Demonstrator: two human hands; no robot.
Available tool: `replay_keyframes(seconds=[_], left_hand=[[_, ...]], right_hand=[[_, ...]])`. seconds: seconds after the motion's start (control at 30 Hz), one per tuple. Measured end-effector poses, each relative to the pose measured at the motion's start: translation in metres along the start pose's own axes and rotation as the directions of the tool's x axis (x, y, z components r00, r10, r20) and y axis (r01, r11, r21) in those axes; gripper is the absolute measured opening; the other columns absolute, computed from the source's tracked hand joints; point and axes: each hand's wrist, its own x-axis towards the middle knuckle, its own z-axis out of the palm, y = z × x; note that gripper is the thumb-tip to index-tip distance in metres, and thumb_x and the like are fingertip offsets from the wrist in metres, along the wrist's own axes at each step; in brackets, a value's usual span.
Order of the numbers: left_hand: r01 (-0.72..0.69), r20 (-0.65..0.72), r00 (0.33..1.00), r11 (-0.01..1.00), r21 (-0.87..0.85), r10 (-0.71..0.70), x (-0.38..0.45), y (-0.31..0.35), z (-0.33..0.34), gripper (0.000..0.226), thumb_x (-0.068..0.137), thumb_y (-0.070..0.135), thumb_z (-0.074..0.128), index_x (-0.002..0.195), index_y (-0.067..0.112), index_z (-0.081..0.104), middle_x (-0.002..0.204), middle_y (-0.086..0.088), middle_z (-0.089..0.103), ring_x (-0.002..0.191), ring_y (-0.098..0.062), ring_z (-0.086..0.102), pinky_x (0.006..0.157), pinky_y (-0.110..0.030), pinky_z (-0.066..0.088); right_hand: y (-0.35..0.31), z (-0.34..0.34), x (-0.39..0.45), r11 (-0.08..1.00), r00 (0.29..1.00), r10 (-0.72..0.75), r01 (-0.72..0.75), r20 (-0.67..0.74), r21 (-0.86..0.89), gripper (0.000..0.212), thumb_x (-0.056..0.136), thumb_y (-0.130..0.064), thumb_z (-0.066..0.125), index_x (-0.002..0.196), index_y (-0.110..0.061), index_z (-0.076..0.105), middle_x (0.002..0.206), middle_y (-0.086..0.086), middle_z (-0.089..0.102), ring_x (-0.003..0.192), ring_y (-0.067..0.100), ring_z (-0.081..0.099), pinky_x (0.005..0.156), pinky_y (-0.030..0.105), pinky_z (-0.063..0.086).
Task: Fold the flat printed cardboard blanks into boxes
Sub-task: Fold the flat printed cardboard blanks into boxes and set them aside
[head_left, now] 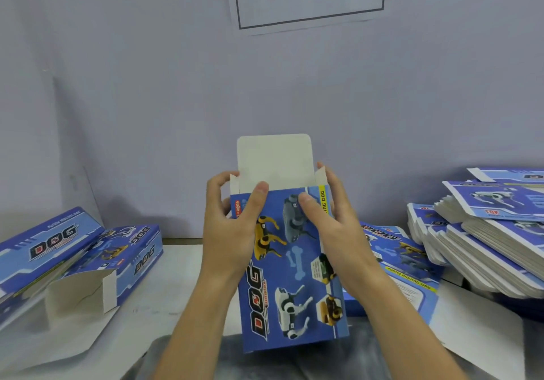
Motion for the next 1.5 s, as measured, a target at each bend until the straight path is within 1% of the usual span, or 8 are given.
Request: replay_keyframes(seconds=[0.17,0.3,0.5,0.7,0.9,1.07,1.27,1.5], left_hand=[[-0.030,0.002,1.000,0.990,0.136,0.030,0.001,-0.003,-0.005,0.040,0.077,0.058,0.066,0.082,0.019,0.061,0.070,-0.006,0.071,0.060,-0.029,0.071,0.053,-0.039,0.058],[0.040,0.061,0.997,0.995,0.091,-0.045,-0.003,0.001,-0.005,0.049,0.090,0.057,0.050,0.076,0.011,0.059,0.074,-0.016,0.070,0.069,-0.032,0.070,0.068,-0.042,0.058],[0.084,0.084,0.992,0.984,0.154,-0.098,0.006,0.005,-0.008,0.026,0.095,0.008,0.042,0.074,0.017,0.053,0.062,-0.001,0.055,0.054,-0.015,0.054,0.050,-0.029,0.043],[0.136,0.047,0.989,0.985,0.110,-0.142,0.005,0.000,-0.003,0.034,0.098,0.012,0.041,0.117,0.040,0.048,0.062,0.011,0.060,0.054,-0.001,0.061,0.049,-0.020,0.052],[0.015,-0.003,1.000,0.996,-0.093,-0.015,0.000,0.000,-0.003,0.030,0.091,0.034,0.040,0.077,0.018,0.062,0.090,-0.017,0.068,0.081,-0.035,0.061,0.071,-0.043,0.047],[0.070,-0.133,0.988,0.995,-0.071,-0.079,0.003,-0.003,-0.002,0.047,0.080,0.052,0.041,0.070,0.009,0.057,0.101,-0.010,0.074,0.072,-0.023,0.072,0.057,-0.033,0.054],[0.058,-0.068,0.996,0.998,0.022,-0.057,0.005,-0.001,-0.003,0.035,0.104,0.036,0.036,0.101,0.019,0.067,0.098,0.001,0.074,0.081,-0.006,0.071,0.061,-0.019,0.055],[0.207,0.140,0.970,0.977,-0.049,-0.199,0.002,0.025,-0.009,0.047,0.095,0.051,0.044,0.110,0.015,0.071,0.102,-0.014,0.076,0.090,-0.032,0.073,0.081,-0.042,0.060]], right_hand=[[0.004,-0.001,0.000,0.999,0.999,0.041,-0.041,-0.013,0.019,0.017,0.100,-0.030,0.057,0.113,-0.036,0.065,0.107,-0.003,0.073,0.102,0.016,0.071,0.080,0.034,0.058],[-0.003,-0.001,0.001,0.988,0.987,0.148,-0.146,-0.057,0.040,0.041,0.103,-0.047,0.038,0.096,-0.022,0.070,0.077,-0.005,0.072,0.067,0.009,0.069,0.059,0.023,0.055],[0.001,0.004,0.006,0.985,0.970,0.171,-0.170,-0.173,0.020,0.017,0.094,-0.030,0.052,0.089,-0.025,0.066,0.064,-0.013,0.065,0.058,0.001,0.060,0.058,0.029,0.049],[0.001,0.002,0.006,0.971,0.980,0.185,-0.170,-0.078,0.171,0.031,0.093,-0.029,0.049,0.123,-0.026,0.059,0.093,-0.002,0.075,0.085,0.017,0.073,0.074,0.039,0.062],[0.001,0.003,0.001,0.981,0.979,0.127,-0.100,-0.157,0.166,0.021,0.085,-0.035,0.044,0.074,-0.030,0.060,0.073,-0.005,0.065,0.071,0.019,0.061,0.066,0.038,0.050],[0.001,0.004,-0.003,0.970,0.955,0.178,-0.130,-0.236,0.205,0.045,0.101,-0.042,0.037,0.073,-0.024,0.067,0.086,0.010,0.071,0.072,0.022,0.070,0.059,0.034,0.055],[0.004,-0.003,-0.006,0.976,0.991,0.132,-0.130,-0.001,0.173,0.050,0.077,-0.058,0.059,0.126,-0.049,0.056,0.129,0.001,0.066,0.123,0.023,0.060,0.106,0.049,0.046],[-0.007,-0.016,0.005,0.999,0.992,0.033,-0.031,-0.120,0.013,0.081,0.072,-0.072,0.071,0.141,-0.040,0.043,0.100,-0.011,0.075,0.105,0.014,0.070,0.095,0.042,0.052]])
